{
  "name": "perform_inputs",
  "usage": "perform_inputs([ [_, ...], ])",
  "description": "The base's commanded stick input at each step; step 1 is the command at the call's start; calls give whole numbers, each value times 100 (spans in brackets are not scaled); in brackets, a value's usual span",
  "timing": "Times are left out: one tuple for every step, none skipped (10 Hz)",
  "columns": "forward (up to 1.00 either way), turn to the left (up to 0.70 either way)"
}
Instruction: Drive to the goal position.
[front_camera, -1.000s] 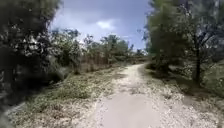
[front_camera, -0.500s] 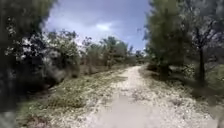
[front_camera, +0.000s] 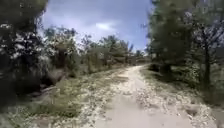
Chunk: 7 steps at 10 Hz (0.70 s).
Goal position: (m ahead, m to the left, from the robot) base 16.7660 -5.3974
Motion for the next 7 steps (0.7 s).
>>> perform_inputs([
  [50, 0],
  [50, 0],
  [50, 0],
  [50, 0],
  [50, 0],
  [50, 0],
  [50, 0],
])
